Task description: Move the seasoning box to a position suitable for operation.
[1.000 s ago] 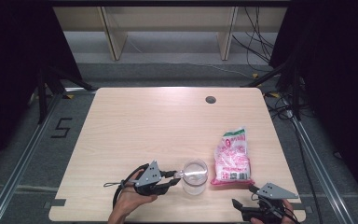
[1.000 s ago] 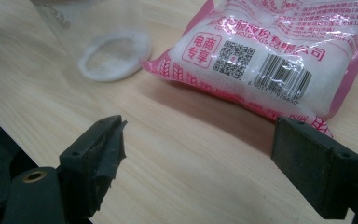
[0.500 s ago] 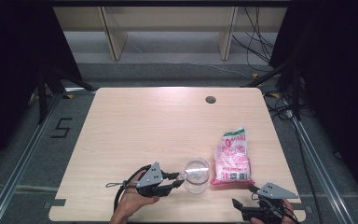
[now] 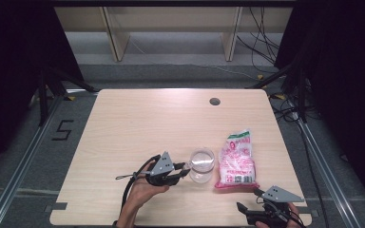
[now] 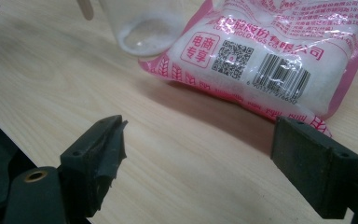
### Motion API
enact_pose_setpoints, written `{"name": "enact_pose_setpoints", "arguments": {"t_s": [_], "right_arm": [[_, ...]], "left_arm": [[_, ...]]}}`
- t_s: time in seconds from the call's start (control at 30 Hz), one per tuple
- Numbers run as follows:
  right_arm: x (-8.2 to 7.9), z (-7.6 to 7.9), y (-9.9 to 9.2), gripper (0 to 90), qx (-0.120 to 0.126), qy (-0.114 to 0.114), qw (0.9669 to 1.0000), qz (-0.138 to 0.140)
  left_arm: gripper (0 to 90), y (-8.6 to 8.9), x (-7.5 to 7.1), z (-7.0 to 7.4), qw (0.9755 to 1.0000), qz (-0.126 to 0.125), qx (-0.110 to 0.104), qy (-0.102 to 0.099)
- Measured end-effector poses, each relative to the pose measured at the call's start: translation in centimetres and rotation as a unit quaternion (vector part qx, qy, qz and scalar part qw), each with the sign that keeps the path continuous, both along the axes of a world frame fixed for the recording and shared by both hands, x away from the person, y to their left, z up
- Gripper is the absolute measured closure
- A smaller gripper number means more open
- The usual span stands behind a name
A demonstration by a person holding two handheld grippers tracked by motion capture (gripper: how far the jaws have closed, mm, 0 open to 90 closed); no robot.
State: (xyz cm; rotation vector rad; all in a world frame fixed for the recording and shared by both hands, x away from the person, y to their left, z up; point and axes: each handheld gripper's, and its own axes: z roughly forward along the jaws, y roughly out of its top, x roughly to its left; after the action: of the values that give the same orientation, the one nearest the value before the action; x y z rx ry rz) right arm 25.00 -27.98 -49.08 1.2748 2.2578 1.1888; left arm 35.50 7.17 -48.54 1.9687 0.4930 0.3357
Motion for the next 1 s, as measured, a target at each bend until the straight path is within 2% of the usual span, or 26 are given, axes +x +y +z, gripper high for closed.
{"name": "enact_pose_setpoints", "arguments": {"t_s": [0.03,0.13,0.17,0.2,0.3,0.37,0.4,0.53,0.57,0.6,0.67,0.7,0.73,0.8,0.9,1.0], "right_arm": [[0.0,-0.1,0.0,18.7,0.004,-0.004,1.0000,0.001],[0.0,-0.1,0.1,18.6,0.005,-0.003,1.0000,-0.002],[0.1,-0.1,0.0,18.7,0.000,-0.010,0.9999,0.003],[0.0,-0.1,0.1,18.6,0.003,-0.004,1.0000,0.001],[0.0,-0.1,0.1,18.6,0.003,-0.005,1.0000,0.000],[0.0,0.0,0.0,18.6,0.000,-0.001,1.0000,0.001],[0.0,-0.1,0.1,18.7,0.003,-0.005,1.0000,0.001],[0.0,-0.1,0.1,18.7,0.002,-0.004,1.0000,0.001],[0.0,-0.1,0.1,18.7,0.002,-0.003,1.0000,0.001],[0.2,-0.1,-0.1,18.7,-0.004,-0.013,0.9999,0.008],[0.2,-0.1,-0.1,18.6,-0.002,-0.009,0.9999,0.009],[-0.1,0.0,0.1,18.7,0.008,0.002,1.0000,-0.002],[0.0,-0.1,0.1,18.6,0.003,-0.005,1.0000,0.001],[0.0,0.0,0.0,18.7,0.002,0.002,1.0000,0.000],[0.0,0.0,0.0,18.7,0.002,0.004,1.0000,0.000],[0.0,0.0,0.1,18.7,0.006,0.001,1.0000,0.000]], "left_arm": [[72.4,0.0,0.4,0.1,1.0000,-0.001,0.007,0.000],[72.4,-0.1,1.4,0.2,1.0000,0.003,0.009,0.001],[72.4,-0.1,1.7,0.2,0.9999,0.006,0.008,0.005],[72.4,-0.1,2.0,0.2,0.9999,0.004,0.010,0.006],[72.4,0.0,2.9,0.4,0.9998,0.004,0.017,0.002],[72.3,-0.1,3.0,0.3,0.9999,0.005,0.011,0.009],[72.3,0.0,3.2,0.4,0.9999,0.002,0.014,0.004],[72.3,0.0,3.3,0.3,0.9999,0.010,0.011,0.007],[72.3,-0.1,3.4,0.4,0.9999,0.006,0.014,0.008],[72.3,-0.2,3.5,0.4,0.9998,0.010,0.017,0.006],[72.3,-0.5,3.8,0.3,0.9998,0.008,0.018,0.006],[72.3,-0.6,4.1,0.4,0.9997,0.005,0.025,-0.003],[72.3,-0.6,4.2,0.4,0.9996,0.010,0.026,0.003],[72.3,-0.6,4.2,0.4,0.9997,0.013,0.022,0.005],[72.2,0.0,4.6,0.4,0.9992,0.020,0.033,0.005],[72.5,0.3,4.7,0.4,0.9991,0.024,0.035,0.005]]}}
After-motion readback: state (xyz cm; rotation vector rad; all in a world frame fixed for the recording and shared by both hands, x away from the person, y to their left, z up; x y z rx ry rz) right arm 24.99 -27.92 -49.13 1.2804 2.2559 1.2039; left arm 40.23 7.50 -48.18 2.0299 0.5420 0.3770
